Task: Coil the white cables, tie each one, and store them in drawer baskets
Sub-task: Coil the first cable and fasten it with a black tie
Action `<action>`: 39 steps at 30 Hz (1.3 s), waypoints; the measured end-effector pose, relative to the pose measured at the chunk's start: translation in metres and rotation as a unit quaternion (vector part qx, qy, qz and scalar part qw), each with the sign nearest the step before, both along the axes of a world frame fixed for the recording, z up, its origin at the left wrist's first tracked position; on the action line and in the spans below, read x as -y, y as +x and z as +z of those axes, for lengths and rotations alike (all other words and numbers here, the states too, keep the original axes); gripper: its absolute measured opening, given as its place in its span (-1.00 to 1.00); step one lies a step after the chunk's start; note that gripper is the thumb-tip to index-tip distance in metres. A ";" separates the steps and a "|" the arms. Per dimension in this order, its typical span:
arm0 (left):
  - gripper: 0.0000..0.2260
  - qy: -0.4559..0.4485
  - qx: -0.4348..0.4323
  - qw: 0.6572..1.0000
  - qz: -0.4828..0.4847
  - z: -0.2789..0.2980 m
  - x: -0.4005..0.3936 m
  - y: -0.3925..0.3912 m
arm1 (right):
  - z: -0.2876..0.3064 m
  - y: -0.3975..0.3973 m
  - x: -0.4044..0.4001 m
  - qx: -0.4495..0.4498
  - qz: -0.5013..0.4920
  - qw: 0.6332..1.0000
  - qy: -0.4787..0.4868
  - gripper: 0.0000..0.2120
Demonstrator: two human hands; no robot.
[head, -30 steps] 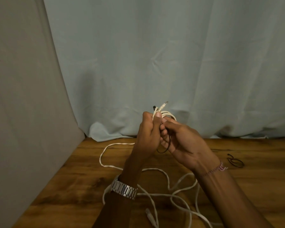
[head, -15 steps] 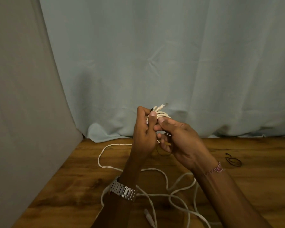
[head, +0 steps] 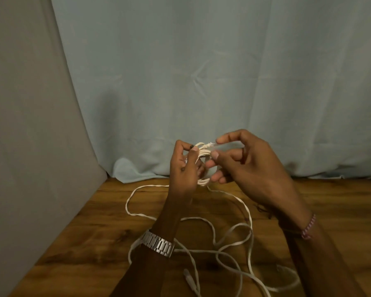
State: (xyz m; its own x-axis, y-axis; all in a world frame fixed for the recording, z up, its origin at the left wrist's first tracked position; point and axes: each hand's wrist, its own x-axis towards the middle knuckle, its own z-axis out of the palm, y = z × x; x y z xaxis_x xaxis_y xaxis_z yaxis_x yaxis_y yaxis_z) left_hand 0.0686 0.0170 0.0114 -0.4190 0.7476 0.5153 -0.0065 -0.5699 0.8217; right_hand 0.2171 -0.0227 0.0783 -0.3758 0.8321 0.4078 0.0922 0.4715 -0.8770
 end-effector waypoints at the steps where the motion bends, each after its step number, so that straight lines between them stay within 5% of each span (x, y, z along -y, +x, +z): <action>1: -0.84 -0.004 0.001 1.000 -0.012 -0.001 0.000 -0.001 | 0.000 0.000 0.000 -0.007 0.037 0.999 0.006 -0.86; 6: -0.89 0.008 -0.057 0.998 -0.025 -0.001 0.002 -0.007 | 0.000 0.005 -0.003 -0.026 0.192 0.981 -0.010 -0.75; 13: -0.89 0.013 -0.085 0.996 0.007 0.004 0.004 -0.008 | -0.009 0.001 -0.009 -0.010 0.033 0.974 0.225 -0.85; 19: -0.88 0.000 -0.079 0.997 0.003 0.000 0.003 -0.009 | -0.005 0.003 -0.007 -0.025 0.038 0.946 0.322 -0.85; 28: -0.88 -0.056 -0.088 0.993 0.045 0.000 -0.002 -0.013 | 0.004 0.010 0.016 -0.126 0.134 0.947 0.263 -0.81; 39: -0.82 -0.022 -0.023 0.999 0.009 0.012 0.011 -0.004 | 0.001 -0.001 0.012 -0.183 0.003 0.976 0.117 -0.88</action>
